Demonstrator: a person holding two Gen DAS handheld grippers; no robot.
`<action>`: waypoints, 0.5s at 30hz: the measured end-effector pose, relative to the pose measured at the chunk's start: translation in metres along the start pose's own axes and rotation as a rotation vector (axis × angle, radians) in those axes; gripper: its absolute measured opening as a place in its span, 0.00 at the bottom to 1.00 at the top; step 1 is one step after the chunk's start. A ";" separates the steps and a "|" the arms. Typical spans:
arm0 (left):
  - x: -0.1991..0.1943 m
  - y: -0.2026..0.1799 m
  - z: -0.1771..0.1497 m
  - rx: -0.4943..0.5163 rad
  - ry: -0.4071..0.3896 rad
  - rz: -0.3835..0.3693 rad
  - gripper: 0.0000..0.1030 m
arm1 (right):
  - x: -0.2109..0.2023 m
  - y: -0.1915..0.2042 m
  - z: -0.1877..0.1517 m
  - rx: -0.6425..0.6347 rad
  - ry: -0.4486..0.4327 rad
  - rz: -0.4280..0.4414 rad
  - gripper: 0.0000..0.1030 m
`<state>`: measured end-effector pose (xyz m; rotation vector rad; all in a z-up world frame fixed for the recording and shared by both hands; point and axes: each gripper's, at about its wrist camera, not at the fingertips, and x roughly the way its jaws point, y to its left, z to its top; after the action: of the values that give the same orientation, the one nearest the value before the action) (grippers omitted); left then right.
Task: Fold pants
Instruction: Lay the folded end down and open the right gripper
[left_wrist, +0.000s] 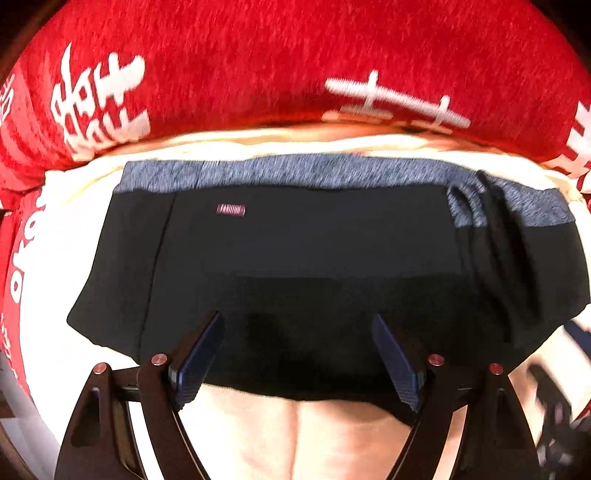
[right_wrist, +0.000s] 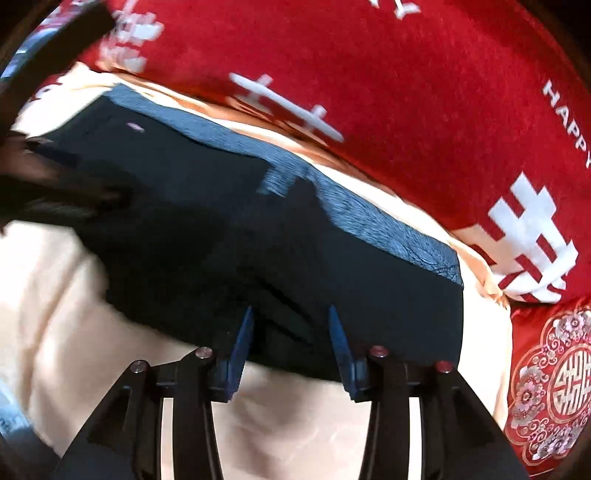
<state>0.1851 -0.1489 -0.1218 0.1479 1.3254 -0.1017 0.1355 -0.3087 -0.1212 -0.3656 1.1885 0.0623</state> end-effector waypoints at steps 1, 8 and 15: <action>-0.008 -0.002 0.000 0.003 -0.010 -0.007 0.81 | -0.007 -0.004 -0.001 0.034 -0.003 0.059 0.45; 0.003 -0.043 0.008 0.102 0.001 -0.062 0.81 | 0.024 -0.095 -0.031 0.845 0.085 0.624 0.45; 0.029 -0.053 -0.004 0.110 0.030 -0.031 0.85 | 0.065 -0.110 -0.078 1.239 0.087 0.836 0.45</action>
<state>0.1802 -0.1998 -0.1536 0.2229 1.3530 -0.1998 0.1164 -0.4456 -0.1789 1.2282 1.1803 0.0223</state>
